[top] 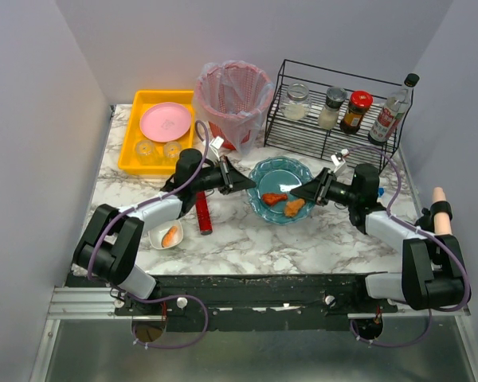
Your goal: Clear the kitchen counter
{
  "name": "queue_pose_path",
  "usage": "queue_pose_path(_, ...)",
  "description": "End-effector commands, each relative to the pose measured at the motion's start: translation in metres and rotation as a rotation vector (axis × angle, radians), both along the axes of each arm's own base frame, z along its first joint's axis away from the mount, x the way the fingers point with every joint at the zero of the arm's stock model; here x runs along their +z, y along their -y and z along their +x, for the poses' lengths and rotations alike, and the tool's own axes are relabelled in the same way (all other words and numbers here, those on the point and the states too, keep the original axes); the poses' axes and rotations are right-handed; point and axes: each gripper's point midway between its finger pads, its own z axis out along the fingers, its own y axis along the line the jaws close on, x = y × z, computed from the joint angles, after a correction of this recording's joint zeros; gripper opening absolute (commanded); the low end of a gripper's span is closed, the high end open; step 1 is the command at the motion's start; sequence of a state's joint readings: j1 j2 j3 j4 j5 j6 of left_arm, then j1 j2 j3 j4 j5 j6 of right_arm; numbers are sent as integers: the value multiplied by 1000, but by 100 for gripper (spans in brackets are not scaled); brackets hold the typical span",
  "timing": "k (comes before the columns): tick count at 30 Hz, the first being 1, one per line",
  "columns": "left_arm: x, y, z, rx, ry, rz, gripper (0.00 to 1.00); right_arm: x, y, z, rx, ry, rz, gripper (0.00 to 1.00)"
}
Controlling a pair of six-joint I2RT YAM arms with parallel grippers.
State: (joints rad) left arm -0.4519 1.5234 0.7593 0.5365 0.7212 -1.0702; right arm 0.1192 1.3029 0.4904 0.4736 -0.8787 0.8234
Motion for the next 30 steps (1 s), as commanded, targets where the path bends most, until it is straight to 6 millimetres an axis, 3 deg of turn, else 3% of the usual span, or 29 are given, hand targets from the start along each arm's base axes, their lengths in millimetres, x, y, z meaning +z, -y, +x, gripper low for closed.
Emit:
queue_pose_path(1, 53, 4, -1, -37, 130, -107, 0, 8, -2, -3, 27, 24, 31, 31)
queue_pose_path(3, 49, 4, -1, -34, 124, -99, 0, 8, -2, -3, 29, 18, 41, 24)
queue_pose_path(5, 48, 4, 0, -32, 124, -96, 4, 9, -4, -3, 32, 11, 50, 10)
queue_pose_path(6, 47, 4, 0, -30, 121, -93, 9, 10, -4, -3, 33, 8, 58, 2)
queue_pose_path(7, 46, 4, 0, -29, 120, -93, 15, 12, -4, -3, 33, 4, 67, 1)
queue_pose_path(10, 43, 4, 1, -23, 115, -88, 35, 18, -6, -5, 47, -6, 106, 1)
queue_pose_path(13, 40, 3, 1, -20, 111, -83, 48, 25, -9, -7, 66, -4, 150, 1)
queue_pose_path(30, 23, 17, -2, -47, 79, -77, 61, 43, -14, -16, 146, 8, 322, 1)
